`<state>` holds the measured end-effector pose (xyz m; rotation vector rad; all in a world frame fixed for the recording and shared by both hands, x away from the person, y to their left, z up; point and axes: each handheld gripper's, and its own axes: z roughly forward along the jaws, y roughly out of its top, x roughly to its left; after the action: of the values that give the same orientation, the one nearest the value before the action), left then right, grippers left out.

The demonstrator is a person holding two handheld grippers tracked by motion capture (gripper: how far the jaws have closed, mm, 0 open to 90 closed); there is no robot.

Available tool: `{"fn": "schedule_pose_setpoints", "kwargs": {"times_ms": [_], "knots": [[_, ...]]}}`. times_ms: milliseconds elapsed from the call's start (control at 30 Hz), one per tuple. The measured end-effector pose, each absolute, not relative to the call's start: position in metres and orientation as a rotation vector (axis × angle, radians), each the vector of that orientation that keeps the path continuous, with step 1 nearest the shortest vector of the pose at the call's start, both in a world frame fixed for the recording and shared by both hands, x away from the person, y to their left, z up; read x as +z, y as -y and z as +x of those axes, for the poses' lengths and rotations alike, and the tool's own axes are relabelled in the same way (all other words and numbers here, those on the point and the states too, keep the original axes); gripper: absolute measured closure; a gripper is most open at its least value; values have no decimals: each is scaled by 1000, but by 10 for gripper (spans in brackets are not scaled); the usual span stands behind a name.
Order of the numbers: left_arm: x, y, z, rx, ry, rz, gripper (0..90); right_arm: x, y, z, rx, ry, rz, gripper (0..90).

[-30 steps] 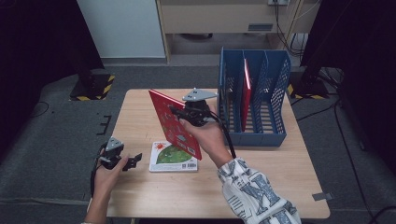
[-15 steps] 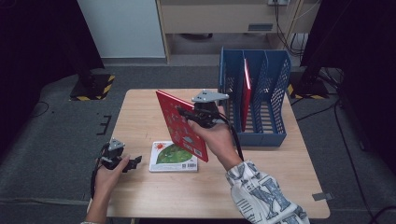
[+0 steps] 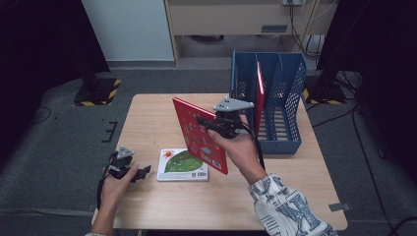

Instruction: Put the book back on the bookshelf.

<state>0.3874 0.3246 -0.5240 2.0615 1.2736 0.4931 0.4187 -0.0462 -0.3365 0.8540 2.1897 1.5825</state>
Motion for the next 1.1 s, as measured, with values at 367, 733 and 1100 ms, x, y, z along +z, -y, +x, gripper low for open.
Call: {"fn": "schedule_pose_setpoints", "kwargs": {"times_ms": [367, 733, 1100], "knots": [[-529, -321, 389, 469, -1275, 2089, 40, -333, 63, 410, 1584, -2181, 847, 790], [-531, -320, 389, 460, -1285, 2093, 27, -331, 80, 403, 1587, -2163, 857, 790], [-536, -317, 386, 506, -1265, 2090, 0, -331, 99, 395, 1587, -2147, 874, 790]]}}
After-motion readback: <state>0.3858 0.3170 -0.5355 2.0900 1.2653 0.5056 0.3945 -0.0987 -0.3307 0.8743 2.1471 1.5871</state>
